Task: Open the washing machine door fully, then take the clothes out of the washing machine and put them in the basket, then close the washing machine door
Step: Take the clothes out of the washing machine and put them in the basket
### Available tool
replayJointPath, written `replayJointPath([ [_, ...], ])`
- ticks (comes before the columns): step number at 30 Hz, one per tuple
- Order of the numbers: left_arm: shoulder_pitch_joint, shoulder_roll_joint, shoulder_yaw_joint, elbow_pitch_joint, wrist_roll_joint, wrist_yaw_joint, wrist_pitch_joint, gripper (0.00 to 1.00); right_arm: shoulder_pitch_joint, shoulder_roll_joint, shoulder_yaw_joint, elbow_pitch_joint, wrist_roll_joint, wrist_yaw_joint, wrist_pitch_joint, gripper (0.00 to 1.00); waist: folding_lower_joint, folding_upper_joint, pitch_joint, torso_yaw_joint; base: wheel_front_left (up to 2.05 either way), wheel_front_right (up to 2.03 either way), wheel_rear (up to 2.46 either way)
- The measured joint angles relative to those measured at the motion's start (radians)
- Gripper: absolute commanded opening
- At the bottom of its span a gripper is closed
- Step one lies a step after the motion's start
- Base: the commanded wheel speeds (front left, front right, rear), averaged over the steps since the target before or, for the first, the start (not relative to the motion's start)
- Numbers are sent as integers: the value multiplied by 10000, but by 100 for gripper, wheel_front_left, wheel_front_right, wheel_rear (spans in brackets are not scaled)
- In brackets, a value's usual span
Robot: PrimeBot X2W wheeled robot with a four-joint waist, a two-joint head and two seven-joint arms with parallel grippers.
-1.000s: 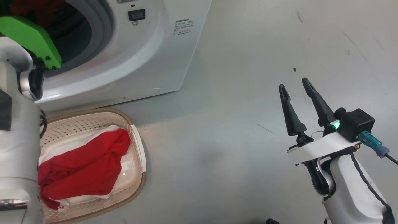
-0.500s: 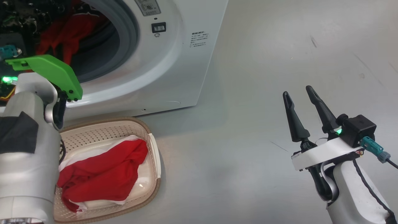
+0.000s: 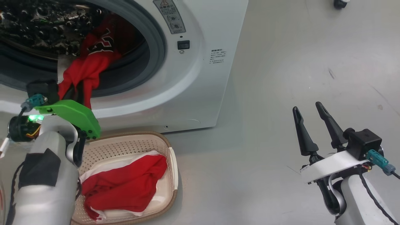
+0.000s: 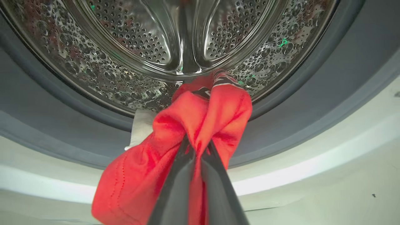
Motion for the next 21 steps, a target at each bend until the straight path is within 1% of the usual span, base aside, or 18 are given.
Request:
replayJointPath([
  [6,689,-29,-142,-205,21,-63,-704,0,270,19,59,29,-52,0,0,100,0,0,-508,387,0,0,0],
  [11,1211,8,-291,-543,247,-67,-1342,0,427,98,142,63,-69,0,0,100,0,0,-912,669,0,0,0],
  [21,1945,21,-445,-1816,393,-71,-1655,0,518,207,192,4,-125,0,0,100,0,0,-1397,1089,0,0,0],
])
